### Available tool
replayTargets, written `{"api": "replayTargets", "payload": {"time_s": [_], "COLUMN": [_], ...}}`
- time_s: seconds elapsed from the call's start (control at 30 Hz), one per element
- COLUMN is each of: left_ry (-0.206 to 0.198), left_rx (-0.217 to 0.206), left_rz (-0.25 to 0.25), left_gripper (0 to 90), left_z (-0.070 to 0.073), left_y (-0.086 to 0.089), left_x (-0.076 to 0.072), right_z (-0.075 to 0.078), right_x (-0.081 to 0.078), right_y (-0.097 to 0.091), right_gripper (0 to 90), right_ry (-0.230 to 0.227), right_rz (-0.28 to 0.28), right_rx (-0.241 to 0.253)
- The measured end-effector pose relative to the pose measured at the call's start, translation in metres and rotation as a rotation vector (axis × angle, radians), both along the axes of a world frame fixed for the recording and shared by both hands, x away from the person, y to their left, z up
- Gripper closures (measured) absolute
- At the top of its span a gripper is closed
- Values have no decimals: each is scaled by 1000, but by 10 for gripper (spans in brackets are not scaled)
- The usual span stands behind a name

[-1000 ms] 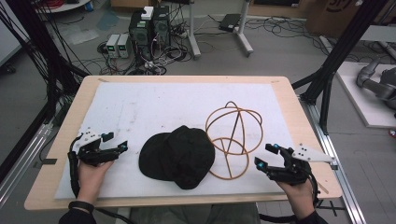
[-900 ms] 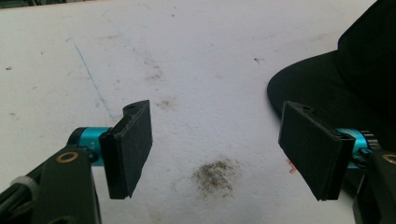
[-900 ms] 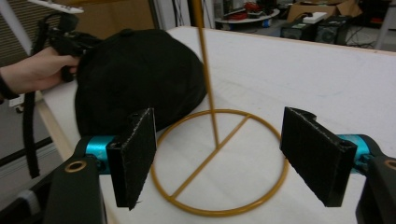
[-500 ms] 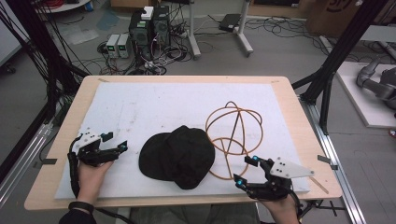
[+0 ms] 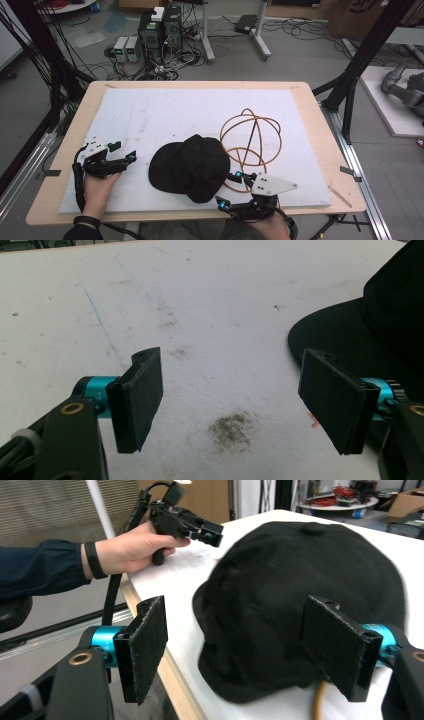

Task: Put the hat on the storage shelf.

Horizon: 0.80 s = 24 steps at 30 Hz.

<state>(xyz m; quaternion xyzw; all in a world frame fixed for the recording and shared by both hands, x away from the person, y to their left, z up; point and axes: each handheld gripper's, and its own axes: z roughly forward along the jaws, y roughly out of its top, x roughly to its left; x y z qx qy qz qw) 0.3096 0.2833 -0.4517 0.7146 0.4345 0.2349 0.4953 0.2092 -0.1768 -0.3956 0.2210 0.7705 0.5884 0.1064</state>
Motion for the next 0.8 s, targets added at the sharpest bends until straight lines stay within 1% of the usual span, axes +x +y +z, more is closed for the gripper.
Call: {"api": "replayTargets", "payload": {"time_s": [0.03, 0.07, 0.1, 0.17, 0.2, 0.23, 0.33, 0.43, 0.5, 0.57, 0.67, 0.73, 0.8], "left_ry": [0, 0, 0, 0, 0, -2, -2, -4, -5, -4, -5, -7, -4], "left_rx": [-1, -1, 1, 5, 5, 6, 6, 6, 6, 6, 6, 6, 6], "left_rz": [0, 0, 0, -2, -2, -3, -6, -7, -7, -7, -8, -7, -7], "left_gripper": [261, 261, 261, 261, 261, 261, 261, 261, 261, 261, 261, 261, 261], "left_z": [0, 0, 0, 0, 0, 0, 0, 0, 0, 0, 0, 0, 0], "left_y": [0, 0, 0, 0, 0, 0, 0, 0, 0, 0, 0, 0, 0], "left_x": [0, 0, 0, 0, 0, 0, 0, 0, 0, 0, 0, 0, 0], "right_z": [0, 0, 1, 3, 3, 6, 8, 9, 8, 8, 8, 8, 6], "right_x": [0, 2, 3, 5, 5, 7, 9, 13, 15, 17, 19, 18, 17], "right_y": [5, 9, 14, 20, 20, 28, 36, 41, 42, 41, 38, 36, 33], "right_gripper": [269, 269, 269, 270, 270, 270, 273, 274, 275, 275, 276, 276, 277], "right_ry": [7, 0, 6, 2, 2, -5, -14, -27, -35, -33, -35, -46, -44], "right_rz": [6, 11, 14, 21, 21, 29, 42, 24, 1, -11, -42, -63, -85], "right_rx": [-1, 0, 3, 11, 11, 13, 9, -11, -24, -26, -37, -56, -79]}}
